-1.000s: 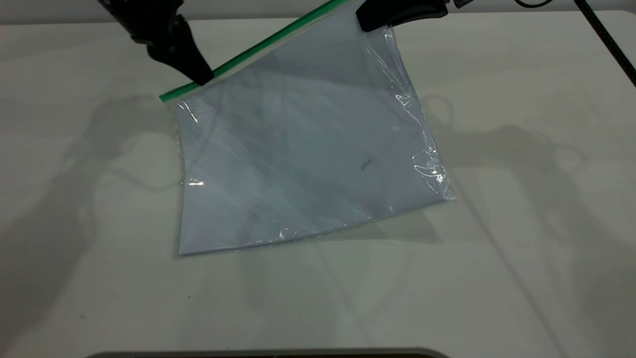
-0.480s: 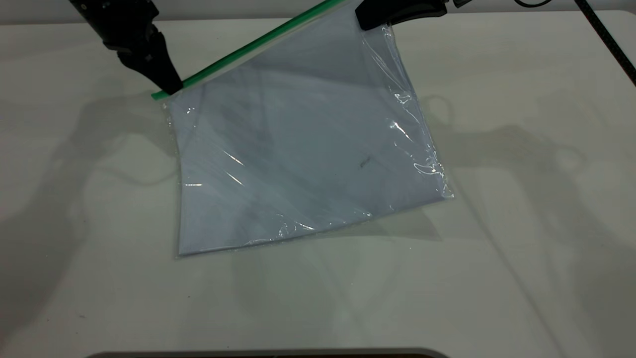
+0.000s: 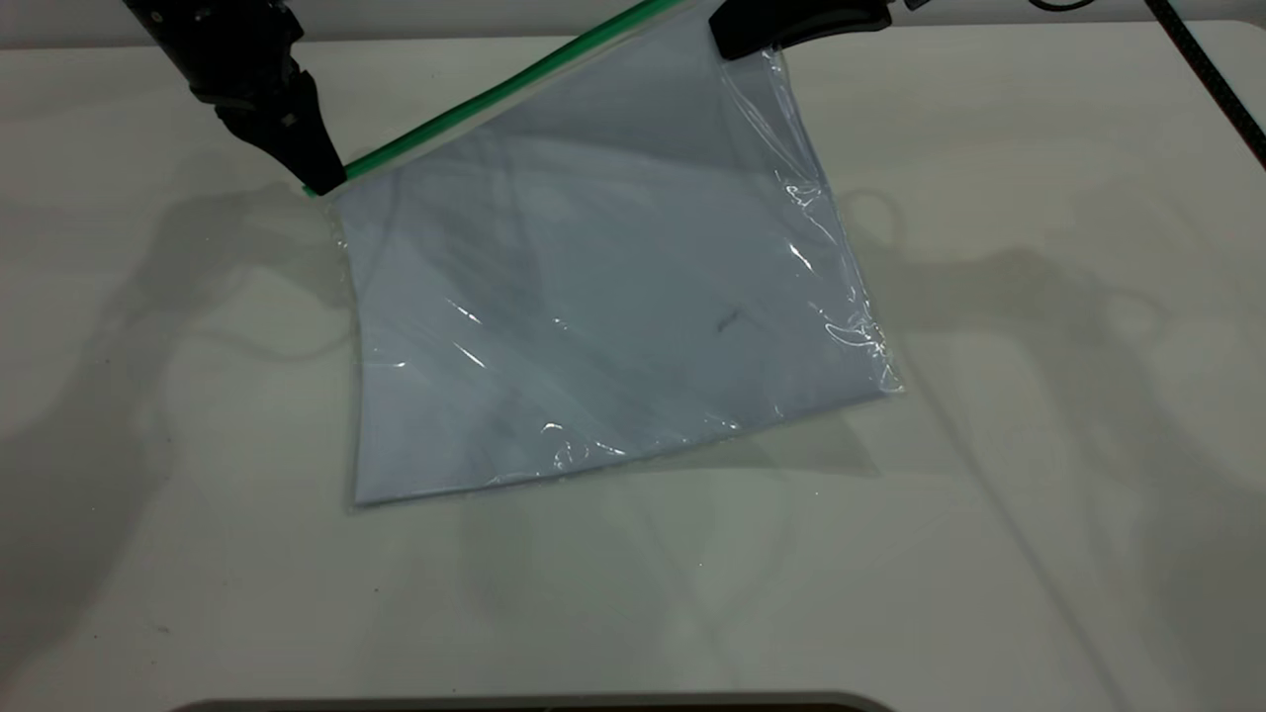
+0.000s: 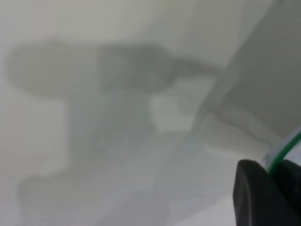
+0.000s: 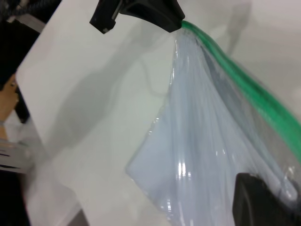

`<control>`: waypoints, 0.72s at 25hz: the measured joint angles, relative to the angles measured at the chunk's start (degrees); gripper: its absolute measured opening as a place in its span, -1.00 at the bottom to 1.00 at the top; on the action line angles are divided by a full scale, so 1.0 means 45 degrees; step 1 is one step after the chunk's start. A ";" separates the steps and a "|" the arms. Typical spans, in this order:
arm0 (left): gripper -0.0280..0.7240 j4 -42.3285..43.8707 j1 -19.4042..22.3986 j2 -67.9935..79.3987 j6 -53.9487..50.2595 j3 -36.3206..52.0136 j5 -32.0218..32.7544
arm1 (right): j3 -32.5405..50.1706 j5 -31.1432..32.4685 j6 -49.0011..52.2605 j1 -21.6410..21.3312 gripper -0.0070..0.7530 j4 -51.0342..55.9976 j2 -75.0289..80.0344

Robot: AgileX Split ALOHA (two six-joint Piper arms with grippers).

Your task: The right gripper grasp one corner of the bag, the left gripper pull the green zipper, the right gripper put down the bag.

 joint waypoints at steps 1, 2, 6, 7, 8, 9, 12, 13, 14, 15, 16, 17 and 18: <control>-0.56 -0.0120 0.0000 -0.0044 -0.0065 0.0000 -0.0075 | 0.0000 -0.0117 -0.0138 0.0000 -0.89 -0.0030 0.0000; -0.50 -0.0381 0.0000 -0.0134 -0.0111 0.0000 -0.0129 | 0.0000 -0.0351 -0.0284 0.0012 -0.88 -0.0078 0.0000; -0.20 -0.0844 -0.0120 -0.1218 -0.0134 0.0000 -0.0174 | 0.0000 -0.1370 -0.0512 0.0139 -0.81 -0.0165 0.0014; -0.13 -0.0900 -0.0156 -0.1595 -0.0133 0.0000 -0.0135 | 0.0000 -0.1610 -0.0523 0.0139 -0.78 -0.0165 0.0014; -0.07 -0.0928 -0.0187 -0.2094 -0.0147 0.0000 -0.0067 | 0.0000 -0.1864 -0.0523 0.0154 -0.74 -0.0134 0.0040; -0.02 -0.0957 -0.0214 -0.2531 -0.0186 0.0000 0.0040 | 0.0000 -0.2135 -0.0525 0.0154 -0.66 -0.0134 0.0056; 0.03 -0.1190 -0.0255 -0.4293 -0.0463 0.0000 0.0480 | 0.0000 -0.2848 -0.0536 0.0141 -0.30 -0.0172 0.0056; 0.03 -0.1330 -0.0255 -0.4796 -0.0604 0.0000 0.0630 | 0.0000 -0.2984 -0.0536 0.0141 -0.18 -0.0172 0.0056; 0.03 -0.1565 -0.0255 -0.5415 -0.0711 0.0000 0.0818 | 0.0000 -0.3125 -0.0536 0.0141 -0.04 -0.0178 0.0056; 0.03 -0.1766 -0.0255 -0.6017 -0.0826 0.0000 0.1005 | 0.0000 -0.3215 -0.0548 0.0141 0.09 -0.0236 0.0056; 0.03 -0.1924 -0.0255 -0.6608 -0.0939 0.0000 0.1177 | 0.0000 -0.3215 -0.0524 0.0141 0.20 -0.0366 0.0022; 0.04 -0.2065 -0.0255 -0.7194 -0.1031 0.0000 0.1330 | 0.0000 -0.3153 -0.0422 0.0129 0.26 -0.0594 -0.0073; 0.04 -0.2141 -0.0255 -0.7666 -0.1165 0.0000 0.1522 | 0.0000 -0.2967 -0.0239 0.0114 0.30 -0.0913 -0.0294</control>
